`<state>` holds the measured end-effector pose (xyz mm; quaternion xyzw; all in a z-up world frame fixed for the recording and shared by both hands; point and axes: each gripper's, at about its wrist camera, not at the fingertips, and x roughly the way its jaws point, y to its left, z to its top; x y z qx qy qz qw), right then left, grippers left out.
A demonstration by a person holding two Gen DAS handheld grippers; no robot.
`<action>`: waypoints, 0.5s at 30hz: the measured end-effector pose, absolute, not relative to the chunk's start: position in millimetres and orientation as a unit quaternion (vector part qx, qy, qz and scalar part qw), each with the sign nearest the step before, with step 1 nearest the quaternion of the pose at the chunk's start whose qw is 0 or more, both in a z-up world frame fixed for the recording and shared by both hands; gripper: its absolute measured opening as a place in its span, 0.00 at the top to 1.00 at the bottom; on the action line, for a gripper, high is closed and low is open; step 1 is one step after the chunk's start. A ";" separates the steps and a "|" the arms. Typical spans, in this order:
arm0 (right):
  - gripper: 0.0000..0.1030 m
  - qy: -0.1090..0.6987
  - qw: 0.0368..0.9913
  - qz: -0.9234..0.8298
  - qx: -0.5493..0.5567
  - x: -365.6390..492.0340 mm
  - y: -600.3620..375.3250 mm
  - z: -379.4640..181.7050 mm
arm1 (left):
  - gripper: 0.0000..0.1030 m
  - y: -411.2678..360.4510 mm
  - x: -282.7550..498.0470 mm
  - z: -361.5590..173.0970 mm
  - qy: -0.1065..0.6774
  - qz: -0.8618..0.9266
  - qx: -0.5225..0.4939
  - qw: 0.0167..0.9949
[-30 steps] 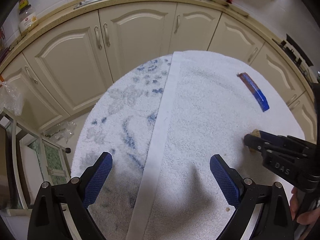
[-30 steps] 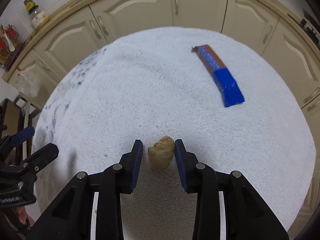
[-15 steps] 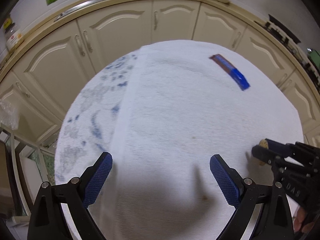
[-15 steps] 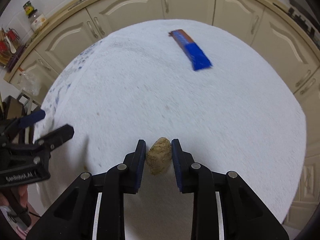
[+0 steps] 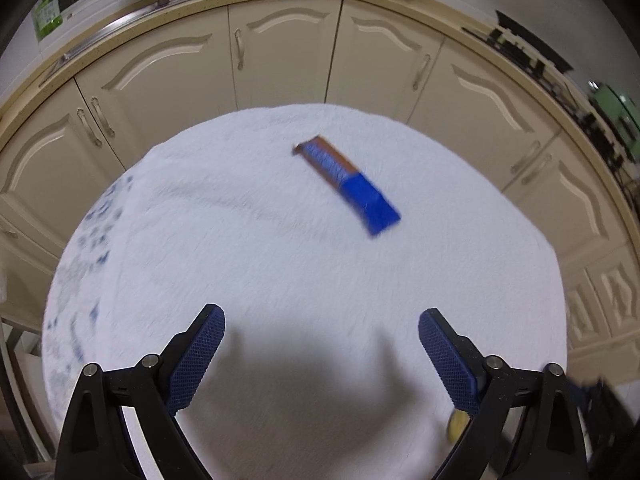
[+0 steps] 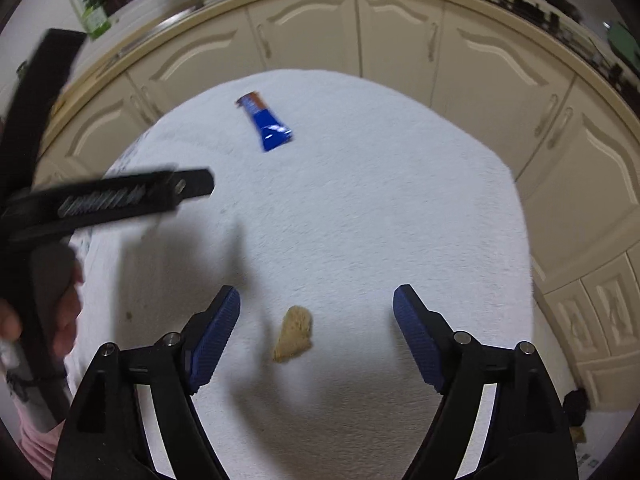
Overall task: Collect trash
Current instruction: 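Lift the biscuit with the right gripper while the left reaches the blue candy bar, then grasp the blue-and-brown candy bar with the left gripper and lift it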
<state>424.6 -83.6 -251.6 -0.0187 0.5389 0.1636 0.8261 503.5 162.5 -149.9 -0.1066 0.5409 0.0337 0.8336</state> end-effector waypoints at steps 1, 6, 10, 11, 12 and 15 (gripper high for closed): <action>0.17 0.538 0.828 0.155 -0.014 428.0 -85.7 -251.9 | 0.11 160.6 519.2 -154.0 0.542 0.036 -0.117 0.831; 0.17 0.556 0.821 0.131 0.001 437.4 -99.3 -263.4 | 0.37 165.3 589.2 -187.8 0.574 0.051 -0.165 0.801; 0.17 0.566 0.815 0.123 -0.004 443.1 -103.7 -270.4 | 0.45 167.4 616.4 -192.7 0.560 0.062 -0.160 0.811; 0.17 0.567 0.815 0.121 -0.004 444.8 -105.1 -271.0 | 0.47 167.2 619.7 -194.0 0.561 0.062 -0.157 0.811; 0.17 0.568 0.814 0.122 -0.001 446.4 -106.7 -271.2 | 0.53 167.5 621.0 -194.6 0.557 0.064 -0.150 0.814; 0.17 0.572 0.810 0.128 0.012 450.2 -105.7 -272.1 | 0.74 162.3 612.7 -196.1 0.561 0.052 -0.105 0.819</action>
